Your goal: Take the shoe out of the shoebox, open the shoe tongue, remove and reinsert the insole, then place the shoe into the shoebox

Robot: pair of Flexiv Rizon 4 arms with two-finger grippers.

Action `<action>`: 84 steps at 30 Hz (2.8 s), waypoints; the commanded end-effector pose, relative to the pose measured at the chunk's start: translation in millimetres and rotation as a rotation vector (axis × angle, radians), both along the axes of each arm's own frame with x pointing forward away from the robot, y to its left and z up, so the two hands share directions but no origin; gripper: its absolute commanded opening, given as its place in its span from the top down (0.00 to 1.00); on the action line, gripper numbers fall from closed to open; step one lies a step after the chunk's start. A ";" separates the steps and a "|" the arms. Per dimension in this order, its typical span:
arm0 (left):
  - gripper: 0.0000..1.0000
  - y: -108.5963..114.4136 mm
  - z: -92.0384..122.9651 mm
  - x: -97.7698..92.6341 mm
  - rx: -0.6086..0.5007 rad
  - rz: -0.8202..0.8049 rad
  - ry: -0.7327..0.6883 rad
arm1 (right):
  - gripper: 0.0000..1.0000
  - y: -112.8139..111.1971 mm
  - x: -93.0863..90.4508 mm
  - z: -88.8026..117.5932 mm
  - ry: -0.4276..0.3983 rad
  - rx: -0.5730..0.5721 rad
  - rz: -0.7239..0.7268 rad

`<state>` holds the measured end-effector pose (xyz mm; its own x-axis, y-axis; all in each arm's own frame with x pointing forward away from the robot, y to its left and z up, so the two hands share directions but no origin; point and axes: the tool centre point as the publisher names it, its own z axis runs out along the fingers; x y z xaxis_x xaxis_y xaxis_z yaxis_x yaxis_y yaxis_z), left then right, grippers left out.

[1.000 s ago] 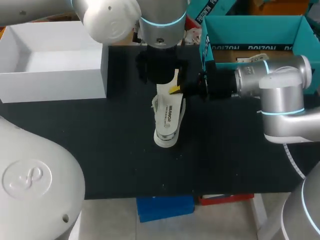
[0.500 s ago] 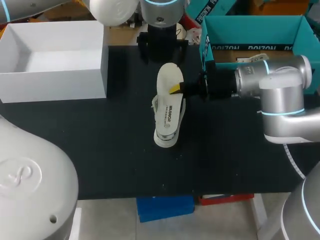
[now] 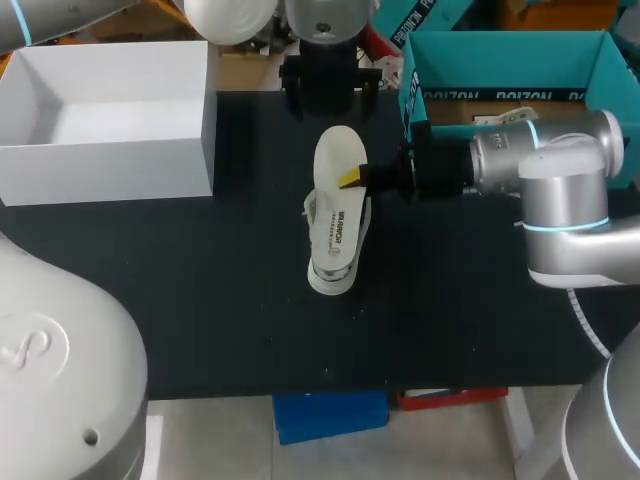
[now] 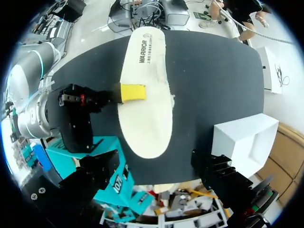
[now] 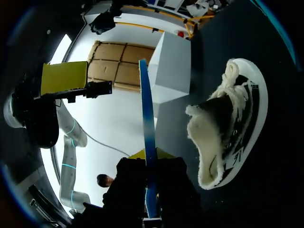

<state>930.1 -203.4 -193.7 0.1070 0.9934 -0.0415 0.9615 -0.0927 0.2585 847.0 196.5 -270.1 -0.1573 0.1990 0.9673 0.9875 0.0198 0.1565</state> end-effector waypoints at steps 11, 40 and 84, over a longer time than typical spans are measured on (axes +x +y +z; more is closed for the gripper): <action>0.00 10.3 -0.7 -78.9 -0.003 -0.073 0.003 | 1.00 0.2 0.3 0.1 0.001 -0.002 0.002; 0.00 51.8 -35.0 -162.2 -0.450 -0.226 -0.102 | 1.00 0.2 0.3 0.1 0.001 -0.002 0.002; 0.00 85.5 -26.2 -159.6 -1.341 -0.230 0.281 | 1.00 0.2 0.3 0.1 0.001 -0.002 0.002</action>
<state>767.7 -120.7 -213.2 0.1695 0.5385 -0.8254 0.9851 -0.0684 0.1577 846.9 196.3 -270.1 -0.1574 0.1990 0.9673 0.9875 0.0199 0.1566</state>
